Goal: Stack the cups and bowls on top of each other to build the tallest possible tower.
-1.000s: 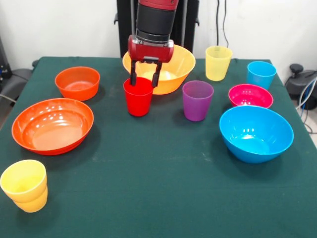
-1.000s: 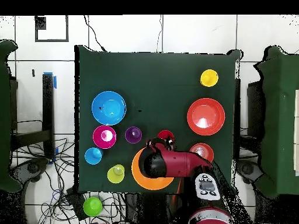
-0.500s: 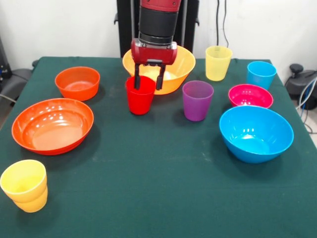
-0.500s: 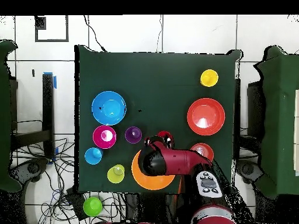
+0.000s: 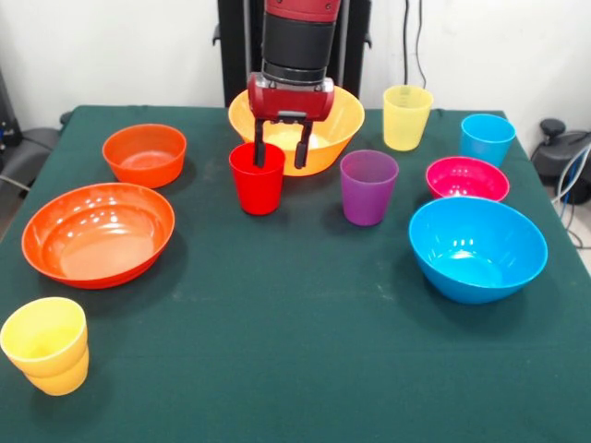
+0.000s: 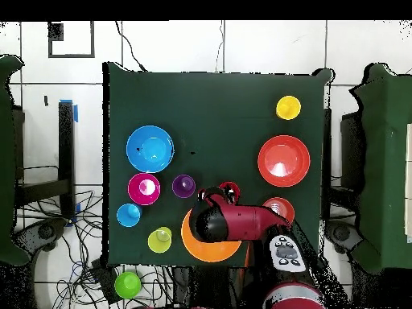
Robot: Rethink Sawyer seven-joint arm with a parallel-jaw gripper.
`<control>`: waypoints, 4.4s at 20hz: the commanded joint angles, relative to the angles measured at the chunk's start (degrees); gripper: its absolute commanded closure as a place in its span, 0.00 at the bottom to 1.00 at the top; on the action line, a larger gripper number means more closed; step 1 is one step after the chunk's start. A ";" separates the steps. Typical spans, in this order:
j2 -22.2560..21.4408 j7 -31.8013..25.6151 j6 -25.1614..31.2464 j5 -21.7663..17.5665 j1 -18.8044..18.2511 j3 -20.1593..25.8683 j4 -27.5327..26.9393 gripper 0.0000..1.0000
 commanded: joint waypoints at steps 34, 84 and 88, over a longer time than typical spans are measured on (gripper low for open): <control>5.90 7.39 6.82 1.49 -0.68 6.50 0.88 0.00; 6.28 5.57 -1.23 -1.68 -1.26 4.95 -6.08 1.00; 5.39 4.28 0.82 -1.56 -1.90 6.15 -7.64 1.00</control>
